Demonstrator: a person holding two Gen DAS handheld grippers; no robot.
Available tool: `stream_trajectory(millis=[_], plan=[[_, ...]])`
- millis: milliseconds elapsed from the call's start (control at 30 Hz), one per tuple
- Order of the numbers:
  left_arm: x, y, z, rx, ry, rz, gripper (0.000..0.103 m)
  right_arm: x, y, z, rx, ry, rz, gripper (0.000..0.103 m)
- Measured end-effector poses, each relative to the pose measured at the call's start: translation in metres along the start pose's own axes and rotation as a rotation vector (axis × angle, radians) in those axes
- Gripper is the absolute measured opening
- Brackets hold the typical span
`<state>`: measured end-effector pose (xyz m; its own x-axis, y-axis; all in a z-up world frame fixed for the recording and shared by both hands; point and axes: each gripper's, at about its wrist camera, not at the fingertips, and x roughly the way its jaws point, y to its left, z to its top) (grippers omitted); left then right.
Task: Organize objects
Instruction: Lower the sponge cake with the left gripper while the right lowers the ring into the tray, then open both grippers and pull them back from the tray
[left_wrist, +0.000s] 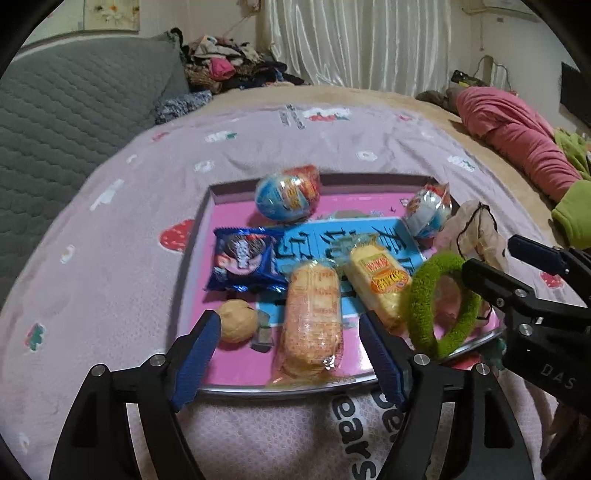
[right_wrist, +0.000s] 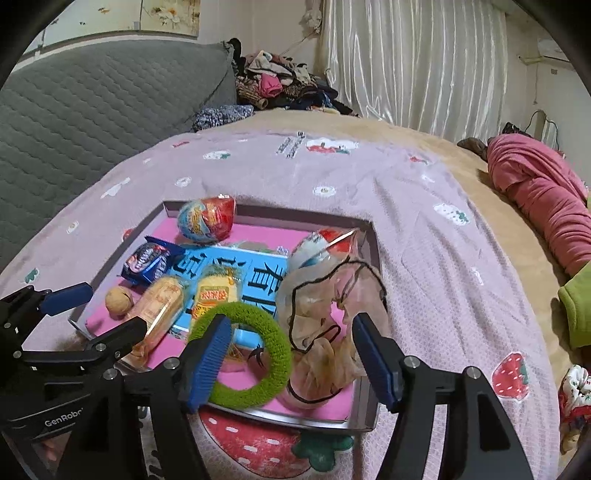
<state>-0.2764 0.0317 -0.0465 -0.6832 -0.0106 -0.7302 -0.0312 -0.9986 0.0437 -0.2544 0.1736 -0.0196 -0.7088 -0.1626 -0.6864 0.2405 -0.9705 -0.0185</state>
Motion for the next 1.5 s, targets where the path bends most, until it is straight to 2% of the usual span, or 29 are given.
stream_trajectory(millis=[267,467,733,1133,1500], plan=[[-0.028,0.016,0.002,-0.051,-0.045,0.037,0.080,-0.028,0.004,0.006,0.005,-0.060,-0.010,0.090],[-0.052,0.024,-0.003,-0.068,-0.056,0.071,0.080,-0.056,0.014,0.008,-0.002,-0.109,-0.028,0.095],[-0.100,0.028,-0.005,-0.076,-0.099,0.058,0.082,-0.100,0.027,0.008,-0.004,-0.150,-0.018,0.102],[-0.178,0.028,-0.012,-0.064,-0.157,0.037,0.085,-0.181,0.033,0.010,0.013,-0.218,-0.007,0.102],[-0.239,0.034,-0.019,-0.067,-0.217,0.052,0.085,-0.235,0.043,0.006,0.012,-0.264,-0.007,0.102]])
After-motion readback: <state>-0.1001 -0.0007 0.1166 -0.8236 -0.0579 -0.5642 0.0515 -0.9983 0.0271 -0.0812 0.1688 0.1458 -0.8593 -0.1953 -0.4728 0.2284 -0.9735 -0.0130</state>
